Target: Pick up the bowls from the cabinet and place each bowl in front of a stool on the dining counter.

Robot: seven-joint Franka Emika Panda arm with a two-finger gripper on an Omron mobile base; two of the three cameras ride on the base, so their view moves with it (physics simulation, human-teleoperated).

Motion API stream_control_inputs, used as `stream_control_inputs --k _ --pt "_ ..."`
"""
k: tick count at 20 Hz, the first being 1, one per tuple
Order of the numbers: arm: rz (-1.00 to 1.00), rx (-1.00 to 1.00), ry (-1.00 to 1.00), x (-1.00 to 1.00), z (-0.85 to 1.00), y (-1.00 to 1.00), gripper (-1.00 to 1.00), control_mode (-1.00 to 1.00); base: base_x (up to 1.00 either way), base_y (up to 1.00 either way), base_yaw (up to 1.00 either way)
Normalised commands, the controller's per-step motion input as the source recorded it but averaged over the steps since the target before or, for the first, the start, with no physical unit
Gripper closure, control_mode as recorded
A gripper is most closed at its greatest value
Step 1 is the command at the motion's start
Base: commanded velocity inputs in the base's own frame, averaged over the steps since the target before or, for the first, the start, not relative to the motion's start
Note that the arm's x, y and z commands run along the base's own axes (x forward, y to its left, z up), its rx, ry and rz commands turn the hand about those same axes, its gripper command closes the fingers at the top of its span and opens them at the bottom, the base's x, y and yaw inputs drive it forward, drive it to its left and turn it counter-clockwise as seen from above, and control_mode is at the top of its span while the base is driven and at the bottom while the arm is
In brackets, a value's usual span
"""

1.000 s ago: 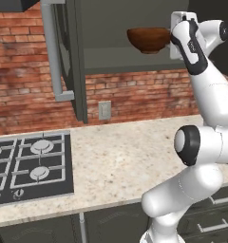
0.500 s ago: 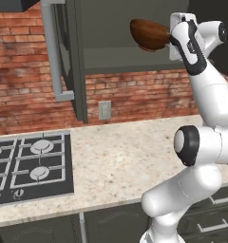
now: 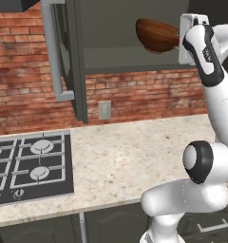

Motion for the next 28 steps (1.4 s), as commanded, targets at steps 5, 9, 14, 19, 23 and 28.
stream_control_inputs --k 5,9,14,19,23,28 --pt "0.0 0.0 -0.02 -1.0 0.0 0.0 1.0 -1.0 0.0 0.0 0.0" --pt "0.0 0.0 -0.01 -1.0 0.11 0.0 1.0 -1.0 0.0 0.0 0.0" --pt "0.0 -0.01 0.01 -1.0 0.04 0.04 1.0 -1.0 0.0 0.0 0.0" --pt "0.0 -0.08 0.09 -1.0 -0.03 0.04 1.0 -1.0 0.0 0.0 0.0" --pt "0.0 -0.03 0.0 -1.0 -0.25 0.0 1.0 -1.0 0.0 0.0 0.0" --pt "0.0 0.0 -0.01 -1.0 -0.3 0.0 1.0 -1.0 0.0 0.0 0.0"
